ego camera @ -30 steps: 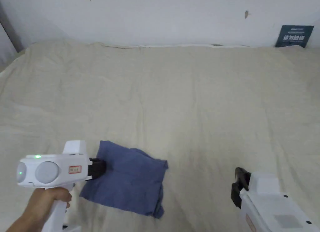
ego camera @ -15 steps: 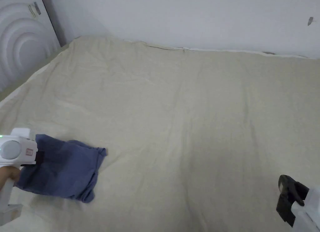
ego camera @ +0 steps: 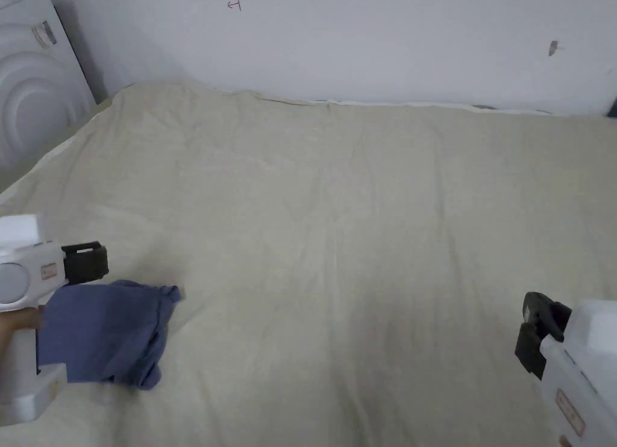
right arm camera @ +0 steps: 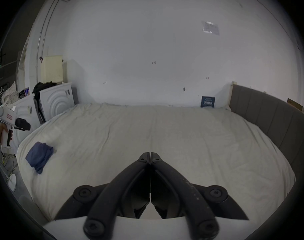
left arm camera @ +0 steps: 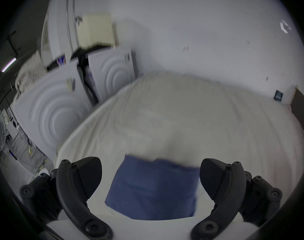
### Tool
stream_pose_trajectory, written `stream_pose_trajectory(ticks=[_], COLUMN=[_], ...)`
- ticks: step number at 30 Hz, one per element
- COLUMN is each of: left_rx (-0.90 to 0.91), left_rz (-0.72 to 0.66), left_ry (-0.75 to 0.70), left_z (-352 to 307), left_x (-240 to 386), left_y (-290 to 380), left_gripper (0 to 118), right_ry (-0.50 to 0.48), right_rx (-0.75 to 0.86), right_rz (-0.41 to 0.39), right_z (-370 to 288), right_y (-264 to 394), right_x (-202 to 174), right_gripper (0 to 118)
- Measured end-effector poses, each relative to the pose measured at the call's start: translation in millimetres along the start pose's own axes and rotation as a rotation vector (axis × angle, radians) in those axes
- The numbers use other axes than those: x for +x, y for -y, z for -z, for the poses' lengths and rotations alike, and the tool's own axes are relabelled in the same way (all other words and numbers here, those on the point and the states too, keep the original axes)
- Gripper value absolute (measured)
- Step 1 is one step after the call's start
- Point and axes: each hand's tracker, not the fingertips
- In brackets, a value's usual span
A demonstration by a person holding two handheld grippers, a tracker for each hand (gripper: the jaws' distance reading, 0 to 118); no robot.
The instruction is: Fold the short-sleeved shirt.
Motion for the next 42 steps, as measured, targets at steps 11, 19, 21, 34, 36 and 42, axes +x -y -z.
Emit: stream_pose_trajectory(ticks=[11, 19, 21, 34, 36, 42], left_rx=[0.491, 0.638, 0.654, 0.630, 0.625, 0.631], left_rz=[0.084, 0.052, 0.051, 0.101, 0.099, 0.103], left_ry=[0.127, 0.274, 0.290, 0.405, 0.410, 0.401], left_z=[-177, -236, -241, -253, -254, -254], left_x=[120, 217, 238, 294, 294, 289], left_y=[-42, -14, -3, 39, 39, 39], left_gripper=[115, 113, 104, 0, 0, 0], right_ry=[0.089, 0.157, 0.163, 0.178, 0.176, 0.174], right_rx=[0.233, 0.321, 0.326, 0.323, 0.322, 0.327], right_rz=[-0.030, -0.050, -0.050, -0.031, -0.028, -0.030], right_z=[-77, -113, -118, -124, -125, -127], right_y=[-73, -84, -81, -68, -68, -68], right_x=[66, 100, 105, 117, 117, 114], right_gripper=[2, 2, 2, 2, 2, 2])
